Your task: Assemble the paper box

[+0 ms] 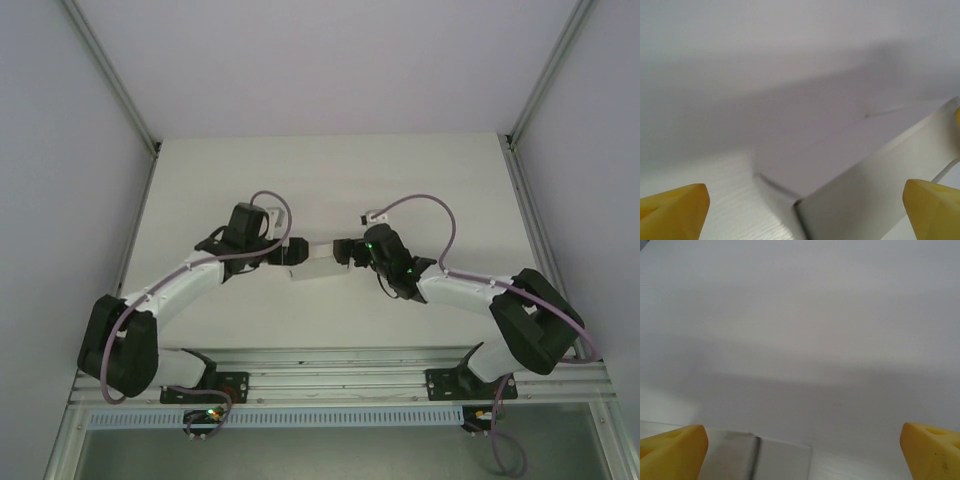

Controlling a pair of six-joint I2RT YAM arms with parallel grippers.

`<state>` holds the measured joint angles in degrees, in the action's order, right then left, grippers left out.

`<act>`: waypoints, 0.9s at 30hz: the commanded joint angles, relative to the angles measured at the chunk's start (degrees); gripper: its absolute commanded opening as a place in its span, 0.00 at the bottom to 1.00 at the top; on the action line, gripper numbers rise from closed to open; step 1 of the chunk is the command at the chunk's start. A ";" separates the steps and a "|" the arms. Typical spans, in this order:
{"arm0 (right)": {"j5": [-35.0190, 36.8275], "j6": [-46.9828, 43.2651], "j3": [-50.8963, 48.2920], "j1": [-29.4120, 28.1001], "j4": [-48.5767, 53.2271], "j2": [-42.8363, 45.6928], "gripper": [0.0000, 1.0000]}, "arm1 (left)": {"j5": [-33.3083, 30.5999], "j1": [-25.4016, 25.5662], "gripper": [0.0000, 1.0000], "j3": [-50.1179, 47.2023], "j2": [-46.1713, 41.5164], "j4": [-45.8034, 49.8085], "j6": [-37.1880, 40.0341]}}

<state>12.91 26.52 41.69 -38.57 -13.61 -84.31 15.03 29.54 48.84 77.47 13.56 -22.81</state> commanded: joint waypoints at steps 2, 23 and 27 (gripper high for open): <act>-4.28 -7.65 8.20 -0.34 12.02 0.72 1.00 | -1.41 -0.05 1.00 6.64 -0.18 1.56 3.26; -24.04 -72.56 48.42 -2.57 57.27 -26.26 1.00 | -15.73 -11.76 1.00 -1.61 -14.80 11.30 2.98; -22.68 -73.61 55.88 -3.13 62.99 -33.59 1.00 | -15.73 -12.38 1.00 -2.81 -15.57 11.83 2.11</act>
<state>-12.19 -43.24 93.36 -41.17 41.54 -114.26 0.27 17.89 46.87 63.22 24.16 -20.32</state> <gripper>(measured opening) 0.996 0.999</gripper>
